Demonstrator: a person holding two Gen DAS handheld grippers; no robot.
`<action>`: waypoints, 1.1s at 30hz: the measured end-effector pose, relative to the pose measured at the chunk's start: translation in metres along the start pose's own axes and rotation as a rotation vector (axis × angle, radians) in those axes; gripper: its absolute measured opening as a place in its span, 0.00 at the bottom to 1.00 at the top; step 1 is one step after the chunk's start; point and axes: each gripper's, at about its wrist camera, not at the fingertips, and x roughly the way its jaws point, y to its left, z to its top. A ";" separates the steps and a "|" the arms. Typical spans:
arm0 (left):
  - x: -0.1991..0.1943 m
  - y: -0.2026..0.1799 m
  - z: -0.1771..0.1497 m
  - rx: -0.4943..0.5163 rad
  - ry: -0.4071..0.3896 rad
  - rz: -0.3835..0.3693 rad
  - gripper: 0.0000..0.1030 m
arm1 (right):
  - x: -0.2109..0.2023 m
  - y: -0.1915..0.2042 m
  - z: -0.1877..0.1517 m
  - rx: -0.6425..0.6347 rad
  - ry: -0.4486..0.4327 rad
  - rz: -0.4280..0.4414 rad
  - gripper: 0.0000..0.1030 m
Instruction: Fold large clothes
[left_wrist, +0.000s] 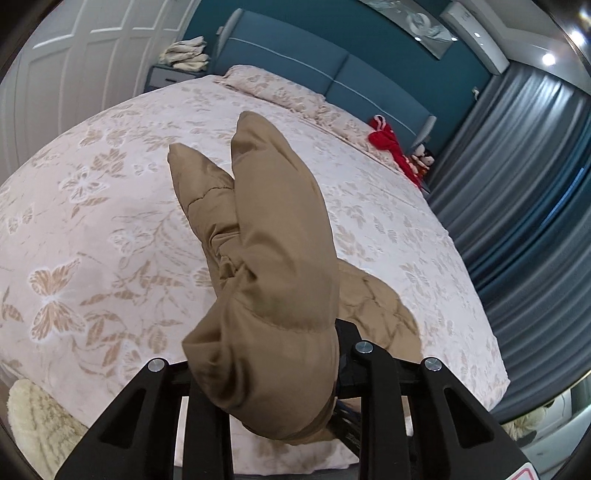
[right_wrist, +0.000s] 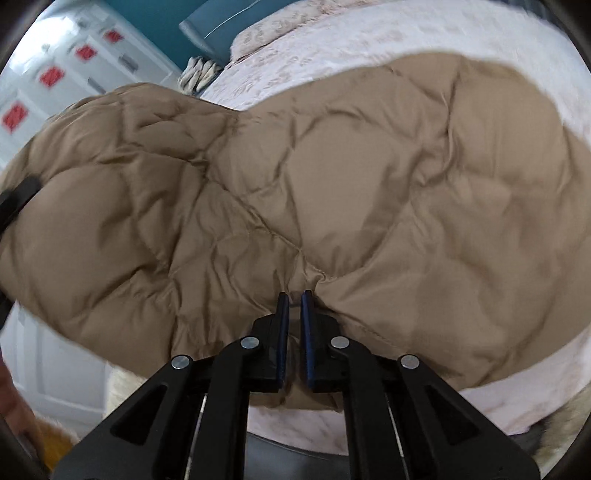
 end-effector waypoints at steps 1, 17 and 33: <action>-0.001 -0.003 0.000 0.001 -0.001 -0.005 0.22 | 0.005 -0.006 0.000 0.038 0.003 0.026 0.03; 0.020 -0.037 0.003 0.167 -0.007 0.041 0.20 | 0.022 0.009 0.011 0.062 0.024 0.117 0.01; 0.067 -0.092 -0.015 0.287 0.095 -0.025 0.20 | -0.100 0.000 -0.004 -0.056 -0.174 -0.170 0.01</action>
